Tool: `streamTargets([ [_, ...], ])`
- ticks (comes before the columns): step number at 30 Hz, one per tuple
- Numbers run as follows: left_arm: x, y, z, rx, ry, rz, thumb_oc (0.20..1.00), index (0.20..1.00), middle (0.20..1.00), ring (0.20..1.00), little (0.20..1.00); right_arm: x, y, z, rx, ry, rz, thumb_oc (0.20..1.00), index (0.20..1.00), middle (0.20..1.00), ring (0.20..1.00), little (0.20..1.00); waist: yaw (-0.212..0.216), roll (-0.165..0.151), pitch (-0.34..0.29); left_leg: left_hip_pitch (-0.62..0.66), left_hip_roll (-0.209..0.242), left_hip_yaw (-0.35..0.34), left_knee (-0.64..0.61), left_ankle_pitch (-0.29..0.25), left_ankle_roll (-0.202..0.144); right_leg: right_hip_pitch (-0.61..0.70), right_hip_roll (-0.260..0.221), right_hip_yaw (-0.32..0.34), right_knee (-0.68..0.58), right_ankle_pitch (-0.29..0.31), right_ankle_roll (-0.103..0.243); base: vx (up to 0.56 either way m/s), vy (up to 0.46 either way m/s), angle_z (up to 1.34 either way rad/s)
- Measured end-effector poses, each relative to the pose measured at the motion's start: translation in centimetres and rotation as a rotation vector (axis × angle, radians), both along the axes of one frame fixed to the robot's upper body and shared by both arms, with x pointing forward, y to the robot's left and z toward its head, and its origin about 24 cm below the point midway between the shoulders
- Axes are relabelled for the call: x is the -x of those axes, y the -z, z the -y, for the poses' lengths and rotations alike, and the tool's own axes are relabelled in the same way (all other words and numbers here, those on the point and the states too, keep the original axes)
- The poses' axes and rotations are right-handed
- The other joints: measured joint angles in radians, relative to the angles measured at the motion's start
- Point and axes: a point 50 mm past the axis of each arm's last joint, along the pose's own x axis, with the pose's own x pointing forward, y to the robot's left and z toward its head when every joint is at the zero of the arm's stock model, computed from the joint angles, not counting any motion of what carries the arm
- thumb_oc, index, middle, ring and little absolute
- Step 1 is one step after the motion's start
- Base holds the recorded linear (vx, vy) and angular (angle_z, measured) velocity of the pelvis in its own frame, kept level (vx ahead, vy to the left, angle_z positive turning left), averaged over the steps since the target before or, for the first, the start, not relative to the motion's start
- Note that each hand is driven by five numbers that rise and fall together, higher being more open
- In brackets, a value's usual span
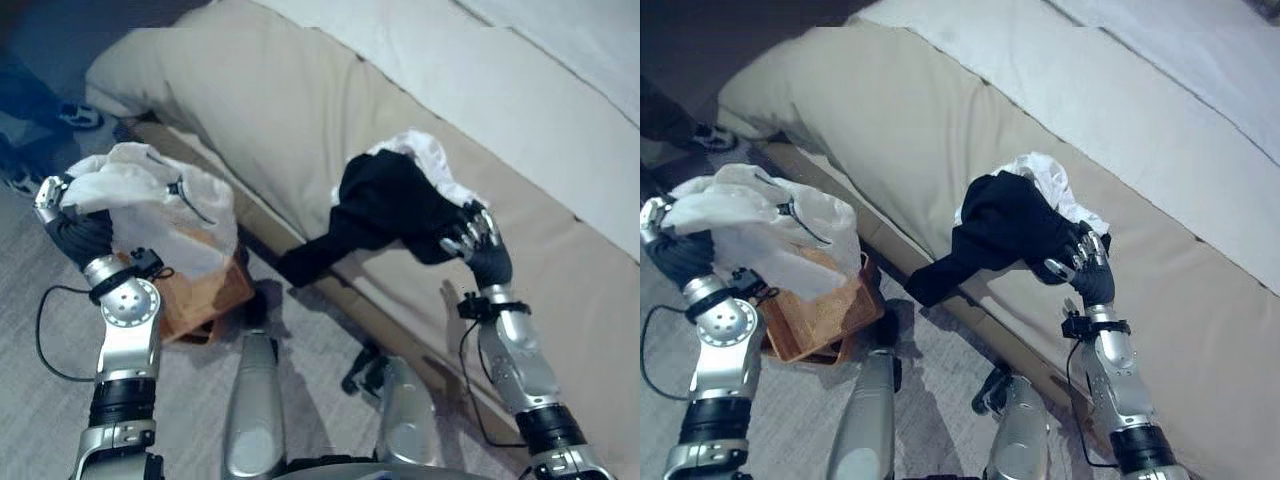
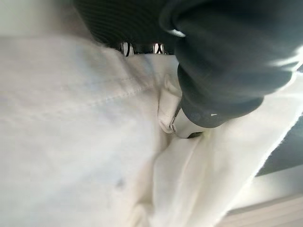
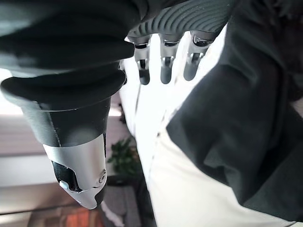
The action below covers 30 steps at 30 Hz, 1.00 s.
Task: Pick up clothes into the bucket
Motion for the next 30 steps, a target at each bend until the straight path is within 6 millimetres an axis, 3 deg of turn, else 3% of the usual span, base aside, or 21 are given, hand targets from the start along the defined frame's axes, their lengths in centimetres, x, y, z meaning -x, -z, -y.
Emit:
streamTargets([
  [7, -0.2, -1.7, -2.6, -0.033, -0.124, 0.015, 0.200, 0.200, 0.200, 0.200, 0.200, -0.3, -1.3, 0.2, -0.093, 0.023, 0.088, 1.000, 1.000, 1.000, 1.000, 1.000, 0.000, -0.027, 0.019, -0.153, -0.003, -0.061, 0.086, 0.004, -0.007, -0.104, -0.001, -0.034, 0.075, -0.027, -0.019, -0.04, -0.004, 0.16],
  [19, 0.1, -3.7, -5.8, 0.043, -0.337, 0.101, 0.200, 0.200, 0.200, 0.200, 0.200, -0.5, -2.0, -0.5, -0.175, 0.022, 0.148, 1.000, 1.000, 1.000, 1.000, 1.000, -0.028, -0.032, 0.015, -0.306, -0.016, -0.113, 0.144, -0.003, -0.006, -0.206, -0.005, -0.064, 0.114, -0.031, -0.020, -0.01, -0.011, 0.06],
  [30, -0.1, -3.2, -6.3, 0.070, -0.344, 0.077, 0.200, 0.200, 0.200, 0.200, 0.200, -0.5, -2.4, -0.9, -0.196, 0.008, 0.163, 1.000, 1.000, 1.000, 1.000, 1.000, -0.074, -0.054, 0.001, -0.403, -0.017, -0.130, 0.186, 0.006, 0.005, -0.286, -0.008, -0.073, 0.144, -0.033, -0.029, -0.01, 0.009, 0.02],
])
